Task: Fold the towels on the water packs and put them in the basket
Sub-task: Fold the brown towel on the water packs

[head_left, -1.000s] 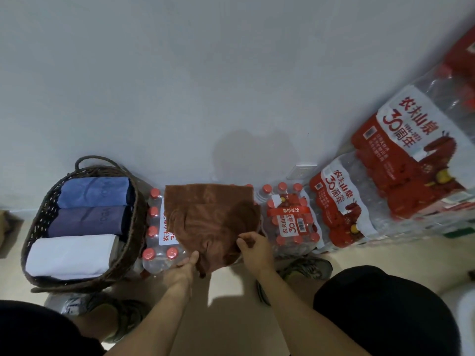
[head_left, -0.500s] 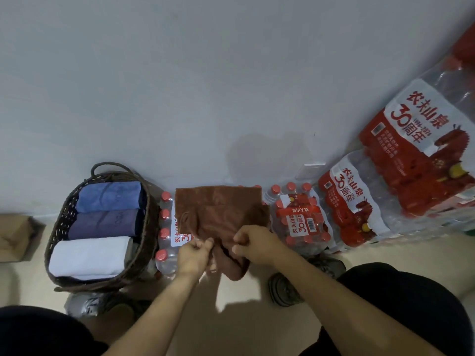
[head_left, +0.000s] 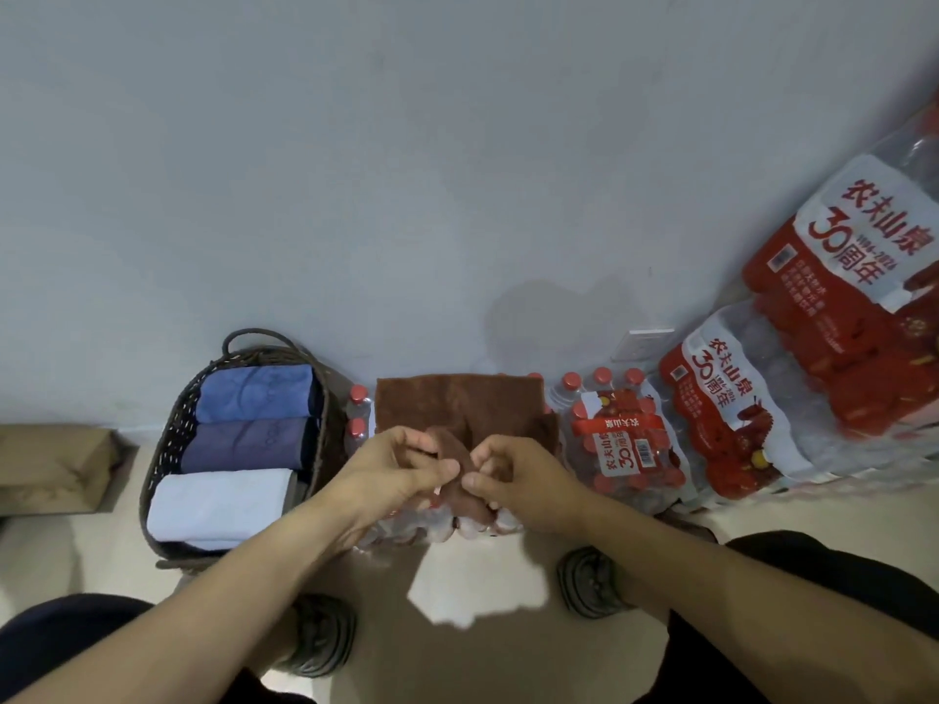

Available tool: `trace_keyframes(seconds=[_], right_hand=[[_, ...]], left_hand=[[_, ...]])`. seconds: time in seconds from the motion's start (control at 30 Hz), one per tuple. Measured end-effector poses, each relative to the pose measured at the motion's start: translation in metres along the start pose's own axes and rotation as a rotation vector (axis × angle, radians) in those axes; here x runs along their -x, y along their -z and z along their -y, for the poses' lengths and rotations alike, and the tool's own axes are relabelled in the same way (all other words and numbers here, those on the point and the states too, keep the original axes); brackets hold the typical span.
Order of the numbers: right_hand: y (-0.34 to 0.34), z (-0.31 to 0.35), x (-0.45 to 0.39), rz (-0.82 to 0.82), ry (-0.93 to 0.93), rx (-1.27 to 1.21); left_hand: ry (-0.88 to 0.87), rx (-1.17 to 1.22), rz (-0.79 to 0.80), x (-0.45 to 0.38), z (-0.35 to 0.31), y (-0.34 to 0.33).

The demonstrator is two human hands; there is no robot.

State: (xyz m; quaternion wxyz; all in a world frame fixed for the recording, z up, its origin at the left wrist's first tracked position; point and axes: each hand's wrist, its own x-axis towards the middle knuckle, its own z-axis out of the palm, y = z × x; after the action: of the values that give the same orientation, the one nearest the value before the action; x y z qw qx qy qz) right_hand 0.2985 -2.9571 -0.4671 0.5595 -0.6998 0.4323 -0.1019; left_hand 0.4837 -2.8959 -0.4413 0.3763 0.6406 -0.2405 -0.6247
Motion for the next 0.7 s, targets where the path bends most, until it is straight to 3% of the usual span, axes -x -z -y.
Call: trace_keyframes(seconds=[0.1, 0.23, 0.37, 0.47, 0.53, 0.7], right_hand=[[0.001, -0.002, 0.001, -0.048, -0.015, -0.003], [0.004, 0.003, 0.004, -0.021, -0.048, -0.046], [0.005, 0.011, 0.006, 0.023, -0.107, -0.185], [0.006, 0.015, 0.011, 0.058, -0.147, -0.408], [0.009, 0.017, 0.012, 0.072, -0.089, -0.429], [0.016, 0.019, 0.014, 0.196, -0.009, -0.397]], left_hand=[[-0.012, -0.067, 0.036, 0.008, 0.015, -0.004], [-0.276, -0.291, -0.059, 0.014, 0.028, -0.012], [-0.495, -0.455, -0.018, 0.021, 0.018, -0.010], [-0.441, -0.203, -0.057, 0.024, 0.008, -0.010], [-0.381, -0.039, -0.037, 0.024, 0.002, -0.009], [-0.348, 0.086, -0.018, 0.027, -0.004, -0.012]])
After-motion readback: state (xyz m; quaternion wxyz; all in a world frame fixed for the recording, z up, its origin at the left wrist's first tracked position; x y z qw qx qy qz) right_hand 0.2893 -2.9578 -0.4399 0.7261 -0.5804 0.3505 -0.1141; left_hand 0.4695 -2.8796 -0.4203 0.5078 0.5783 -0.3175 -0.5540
